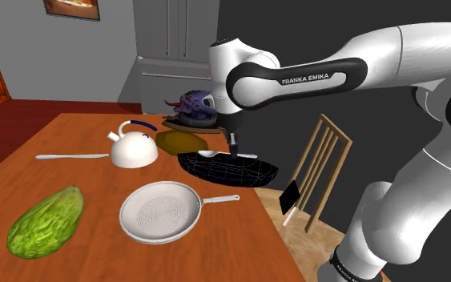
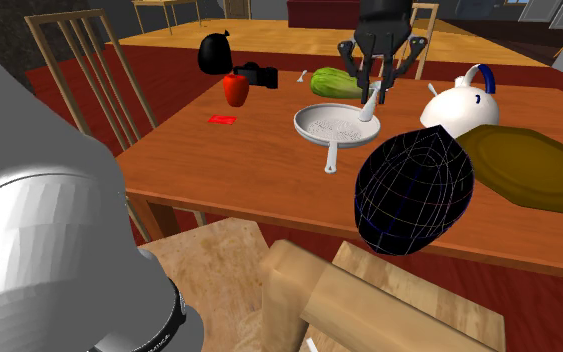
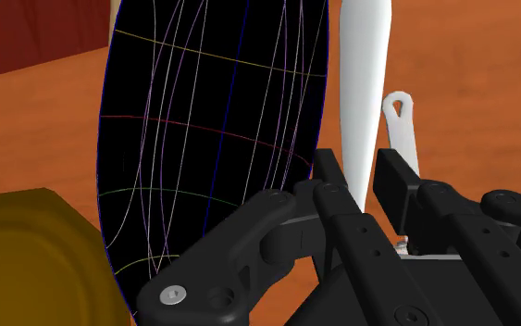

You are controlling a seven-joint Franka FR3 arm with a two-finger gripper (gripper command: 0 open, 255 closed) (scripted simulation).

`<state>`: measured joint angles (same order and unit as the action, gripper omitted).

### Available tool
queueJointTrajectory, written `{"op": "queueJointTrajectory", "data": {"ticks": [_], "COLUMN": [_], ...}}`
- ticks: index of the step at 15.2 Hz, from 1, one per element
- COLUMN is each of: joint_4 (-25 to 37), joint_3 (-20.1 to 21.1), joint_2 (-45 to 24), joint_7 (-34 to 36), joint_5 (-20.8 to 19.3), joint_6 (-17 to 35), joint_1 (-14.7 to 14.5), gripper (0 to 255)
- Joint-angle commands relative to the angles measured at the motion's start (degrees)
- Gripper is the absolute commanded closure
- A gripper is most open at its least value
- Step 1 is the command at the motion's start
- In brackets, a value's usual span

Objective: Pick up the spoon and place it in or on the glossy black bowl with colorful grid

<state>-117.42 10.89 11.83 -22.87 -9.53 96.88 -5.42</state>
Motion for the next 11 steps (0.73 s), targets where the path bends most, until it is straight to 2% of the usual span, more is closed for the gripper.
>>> {"op": "queueJointTrajectory", "data": {"ticks": [1, 8, 11], "joint_4": [1.4, 8.5, 6.5], "joint_3": [-1.5, -6.0, -6.0], "joint_2": [-1.7, -8.2, -8.4], "joint_7": [-2.4, -10.1, -9.6], "joint_5": [-1.0, -3.5, -3.6], "joint_6": [0.7, 1.6, 3.8], "joint_1": [1.3, 5.2, 5.2], "gripper": [255, 255, 255]}}
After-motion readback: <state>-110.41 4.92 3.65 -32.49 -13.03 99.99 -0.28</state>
